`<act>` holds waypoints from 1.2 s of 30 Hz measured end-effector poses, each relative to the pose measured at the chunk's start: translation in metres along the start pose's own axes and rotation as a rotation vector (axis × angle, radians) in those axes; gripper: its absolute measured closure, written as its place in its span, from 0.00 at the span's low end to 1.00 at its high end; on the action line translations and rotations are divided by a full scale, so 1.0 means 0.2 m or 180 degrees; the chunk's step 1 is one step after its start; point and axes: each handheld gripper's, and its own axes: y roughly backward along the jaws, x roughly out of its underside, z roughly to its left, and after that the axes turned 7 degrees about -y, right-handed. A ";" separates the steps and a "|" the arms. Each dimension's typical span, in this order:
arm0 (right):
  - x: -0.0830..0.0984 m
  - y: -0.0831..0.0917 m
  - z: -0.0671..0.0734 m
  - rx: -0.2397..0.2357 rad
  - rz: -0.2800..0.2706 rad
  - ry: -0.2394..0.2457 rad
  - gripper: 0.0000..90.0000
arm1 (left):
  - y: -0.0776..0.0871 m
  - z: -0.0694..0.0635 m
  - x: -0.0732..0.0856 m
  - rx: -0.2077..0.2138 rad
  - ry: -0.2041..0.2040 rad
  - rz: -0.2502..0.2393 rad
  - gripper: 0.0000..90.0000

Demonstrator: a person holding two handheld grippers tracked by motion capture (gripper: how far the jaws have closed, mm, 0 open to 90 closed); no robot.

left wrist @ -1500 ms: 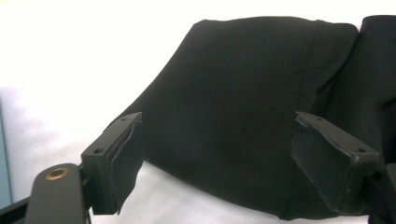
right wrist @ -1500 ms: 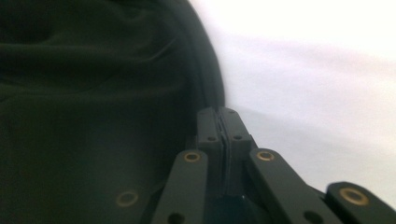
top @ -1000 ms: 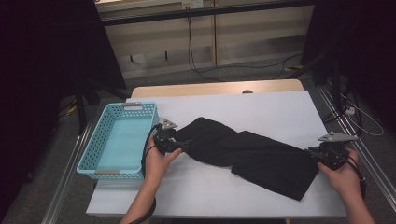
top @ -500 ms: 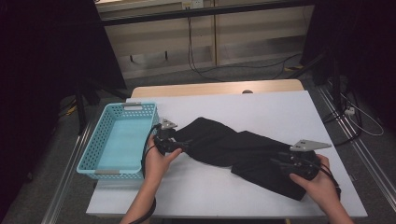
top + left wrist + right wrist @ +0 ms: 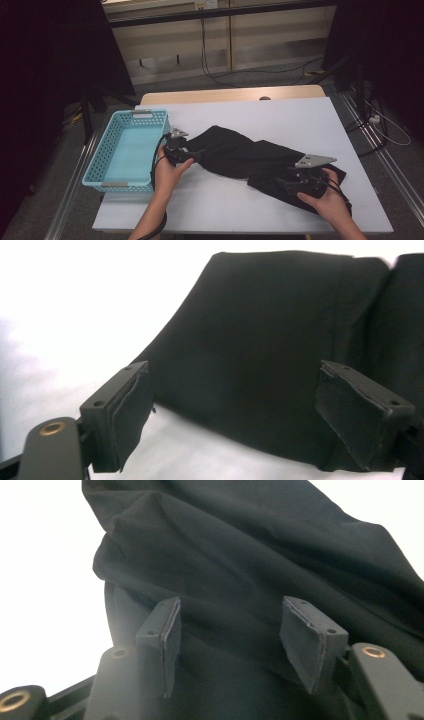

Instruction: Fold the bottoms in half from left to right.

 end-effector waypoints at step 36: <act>-0.01 0.03 0.10 -0.0171 -0.0095 0.0205 0.44 | -0.09 0.05 0.01 0.0059 0.0564 0.0125 0.93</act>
